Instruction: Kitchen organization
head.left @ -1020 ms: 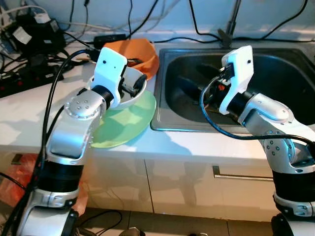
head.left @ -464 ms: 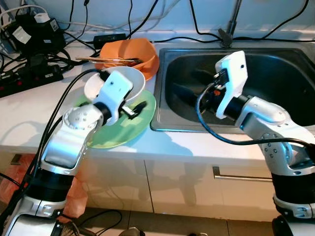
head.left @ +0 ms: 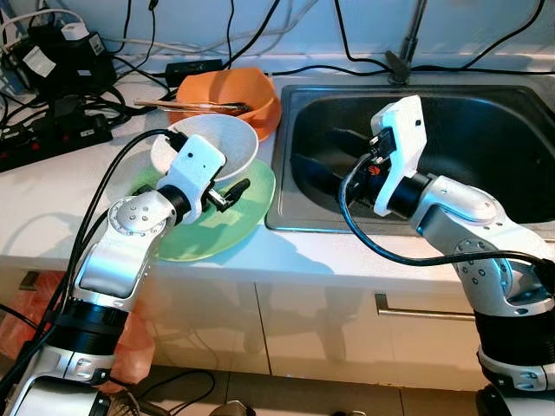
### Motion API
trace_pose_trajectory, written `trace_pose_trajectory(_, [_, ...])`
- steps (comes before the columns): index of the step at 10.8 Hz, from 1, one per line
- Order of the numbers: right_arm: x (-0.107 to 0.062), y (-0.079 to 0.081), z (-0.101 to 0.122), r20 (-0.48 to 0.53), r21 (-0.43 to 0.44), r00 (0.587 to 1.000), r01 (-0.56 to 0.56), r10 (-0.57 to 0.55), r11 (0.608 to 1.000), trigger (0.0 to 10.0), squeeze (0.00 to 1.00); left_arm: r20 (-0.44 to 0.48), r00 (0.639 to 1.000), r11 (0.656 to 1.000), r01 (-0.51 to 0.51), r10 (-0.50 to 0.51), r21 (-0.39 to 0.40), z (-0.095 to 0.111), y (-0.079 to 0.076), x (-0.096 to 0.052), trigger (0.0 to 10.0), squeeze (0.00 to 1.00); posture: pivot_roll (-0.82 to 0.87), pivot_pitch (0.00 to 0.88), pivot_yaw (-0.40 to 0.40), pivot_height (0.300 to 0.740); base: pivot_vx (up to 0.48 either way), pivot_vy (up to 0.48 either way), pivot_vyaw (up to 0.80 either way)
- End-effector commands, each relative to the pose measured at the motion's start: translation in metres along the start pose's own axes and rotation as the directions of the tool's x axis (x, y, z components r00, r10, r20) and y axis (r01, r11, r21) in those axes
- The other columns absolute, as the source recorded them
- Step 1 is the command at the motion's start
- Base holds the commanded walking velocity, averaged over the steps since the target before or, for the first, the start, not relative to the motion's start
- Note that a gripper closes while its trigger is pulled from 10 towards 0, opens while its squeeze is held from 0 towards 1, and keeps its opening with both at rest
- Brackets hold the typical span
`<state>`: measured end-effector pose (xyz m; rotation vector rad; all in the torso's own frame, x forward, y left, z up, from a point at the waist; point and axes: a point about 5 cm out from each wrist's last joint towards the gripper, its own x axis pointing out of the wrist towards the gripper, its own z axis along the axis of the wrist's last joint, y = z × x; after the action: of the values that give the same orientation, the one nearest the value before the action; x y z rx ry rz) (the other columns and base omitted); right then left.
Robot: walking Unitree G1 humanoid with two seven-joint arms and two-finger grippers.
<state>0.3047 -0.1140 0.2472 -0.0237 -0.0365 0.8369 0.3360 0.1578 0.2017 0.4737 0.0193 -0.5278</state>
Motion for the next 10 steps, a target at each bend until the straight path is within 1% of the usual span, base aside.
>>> trace_pose_trajectory(1, [-0.001,0.006,0.003,0.009,0.011,0.999,-0.036,0.036,0.999,10.0,0.00,-0.023,1.000,1.000,0.016,-0.016,-0.009,-0.007,-0.001,-0.001,0.0,0.00,0.02,0.093,0.076,0.740,0.000,0.000,0.00])
trace_pose_trajectory(3, [-0.002,0.007,0.001,-0.018,0.043,0.998,-0.060,0.061,0.997,10.0,0.00,-0.002,1.000,1.000,0.022,-0.022,-0.005,-0.006,-0.003,0.000,0.0,0.00,0.02,0.092,0.079,0.740,0.000,0.000,0.00])
trace_pose_trajectory(4, [-0.003,0.003,-0.005,-0.083,0.085,0.996,-0.036,0.043,0.996,10.0,0.00,0.026,0.999,1.000,0.020,-0.020,0.001,-0.002,-0.005,0.003,0.0,0.00,0.01,0.090,0.079,0.740,0.000,0.000,0.00])
trace_pose_trajectory(5, [-0.004,-0.006,-0.013,-0.137,0.141,0.991,0.021,-0.001,0.990,10.0,0.00,0.064,0.998,1.000,0.014,-0.014,0.007,0.003,-0.007,0.006,0.0,0.00,0.01,0.089,0.080,0.740,0.000,0.000,0.00])
trace_pose_trajectory(6, [-0.006,-0.011,-0.016,-0.150,0.134,0.988,0.042,-0.022,0.990,10.0,0.00,0.090,0.996,1.000,0.008,-0.009,0.009,0.005,-0.008,0.006,0.0,0.00,0.01,0.090,0.081,0.740,0.000,0.000,0.00])
trace_pose_trajectory(8, [-0.011,-0.019,-0.023,-0.179,0.079,0.983,0.044,-0.030,0.996,10.0,0.00,0.173,0.985,0.999,0.013,-0.021,0.045,0.011,-0.012,0.006,0.0,0.00,0.01,0.092,0.082,0.740,0.000,0.000,0.00])
trace_pose_trajectory(10, [-0.012,-0.020,-0.029,-0.206,0.071,0.978,0.050,-0.034,0.996,10.0,0.00,0.200,0.980,0.999,0.010,-0.020,0.053,0.014,-0.014,0.006,0.0,0.00,0.01,0.091,0.084,0.740,0.000,0.000,0.00])
